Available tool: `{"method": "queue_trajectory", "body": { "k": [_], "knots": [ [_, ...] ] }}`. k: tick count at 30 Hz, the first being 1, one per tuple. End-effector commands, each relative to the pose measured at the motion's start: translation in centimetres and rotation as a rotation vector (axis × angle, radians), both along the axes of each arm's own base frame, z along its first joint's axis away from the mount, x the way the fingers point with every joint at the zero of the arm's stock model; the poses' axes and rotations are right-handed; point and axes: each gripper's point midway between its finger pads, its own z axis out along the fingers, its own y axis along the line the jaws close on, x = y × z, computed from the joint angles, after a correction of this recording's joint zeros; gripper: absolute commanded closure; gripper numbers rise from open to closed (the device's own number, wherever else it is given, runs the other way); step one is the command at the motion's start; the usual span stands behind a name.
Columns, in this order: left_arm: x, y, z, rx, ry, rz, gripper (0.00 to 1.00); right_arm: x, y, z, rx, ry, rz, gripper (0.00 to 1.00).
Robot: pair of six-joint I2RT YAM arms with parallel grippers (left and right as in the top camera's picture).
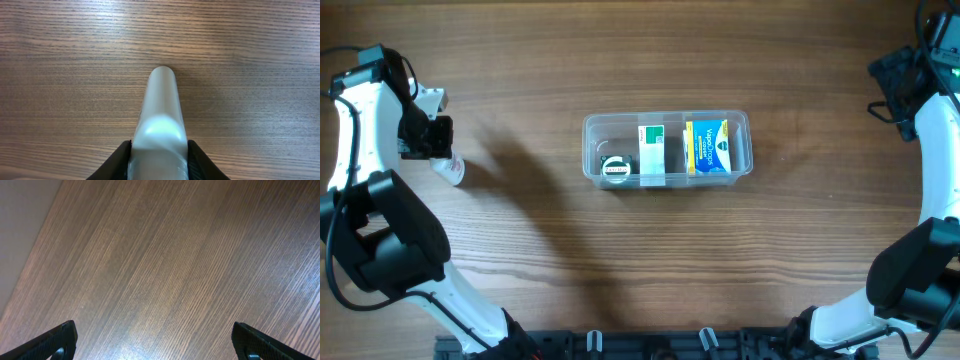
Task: Pack container
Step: 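Move the left gripper to the white Calamine bottle and grasp it, then lower the Calamine bottle into the container's left end and release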
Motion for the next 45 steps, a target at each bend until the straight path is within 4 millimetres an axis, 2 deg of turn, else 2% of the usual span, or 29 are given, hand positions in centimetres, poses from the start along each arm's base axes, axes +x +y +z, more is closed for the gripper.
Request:
{"method": "queue_trajectory", "body": {
  "k": [1,3,6,8,11,12,16,20,22,24,25,27,31,34,35,38,41,43,45],
  "knots": [
    [-0.2,-0.2,-0.7,-0.019,0.013,0.002,0.70,-0.1,-0.2,-0.4,-0.007,0.011,-0.016,0.00],
    [0.0,-0.2,-0.6,-0.018,0.006,0.035,0.75,-0.1,-0.2,-0.4,-0.007,0.011,-0.015,0.00],
    [0.4,-1.0,0.2,-0.017,-0.017,0.026,0.75,-0.1,-0.2,-0.4,-0.007,0.011,-0.015,0.00],
    [1.3,-1.8,1.3,-0.007,-0.050,-0.001,0.76,-0.1,-0.2,-0.4,-0.007,0.011,-0.015,0.00],
    [3.0,-3.4,4.1,0.013,-0.131,-0.021,0.76,-0.1,-0.2,-0.4,-0.007,0.011,-0.016,0.00],
    [3.7,-4.7,5.6,0.021,-0.175,-0.035,0.76,-0.1,-0.2,-0.4,-0.007,0.011,-0.015,0.00],
    [4.3,-8.4,9.7,0.027,-0.287,-0.076,0.78,-0.1,-0.2,-0.4,-0.007,0.011,-0.016,0.00],
    [4.0,-15.4,15.0,-0.124,-0.451,-0.140,0.78,-0.1,-0.2,-0.4,-0.007,0.011,-0.016,0.00],
    [3.1,-19.3,16.9,-0.216,-0.495,-0.224,0.77,-0.1,-0.2,-0.4,-0.007,0.011,-0.016,0.00],
    [2.4,-22.6,17.6,-0.285,-0.504,-0.304,0.76,-0.1,-0.2,-0.4,-0.007,0.011,-0.016,0.00],
    [1.9,-24.9,17.7,-0.326,-0.500,-0.363,0.76,-0.1,-0.2,-0.4,-0.007,0.011,-0.016,0.00],
    [1.8,-27.9,18.0,-0.348,-0.521,-0.445,0.74,-0.1,-0.2,-0.4,-0.007,0.011,-0.015,0.00],
    [2.3,-30.8,18.9,-0.369,-0.585,-0.519,0.73,-0.1,-0.2,-0.4,-0.007,0.011,-0.016,0.00],
    [2.2,-32.1,17.3,-0.374,-0.532,-0.543,0.73,-0.1,-0.2,-0.4,-0.006,0.011,-0.016,0.00],
    [2.1,-32.9,16.1,-0.376,-0.493,-0.558,0.73,-0.1,-0.2,-0.4,-0.007,0.011,-0.016,0.00],
    [1.9,-33.3,13.1,-0.311,-0.407,-0.569,0.73,-0.1,-0.2,-0.4,-0.007,0.011,-0.015,0.00],
    [1.5,-33.5,11.5,-0.267,-0.355,-0.619,0.72,-0.1,-0.2,-0.4,-0.007,0.011,-0.016,0.00],
    [2.1,-32.4,10.5,-0.195,-0.337,-0.615,0.70,-0.1,-0.2,-0.4,-0.007,0.011,-0.015,0.00],
    [2.3,-32.3,9.5,-0.173,-0.316,-0.642,0.69,-0.1,-0.2,-0.4,-0.007,0.011,-0.015,0.00]
  ]
}}
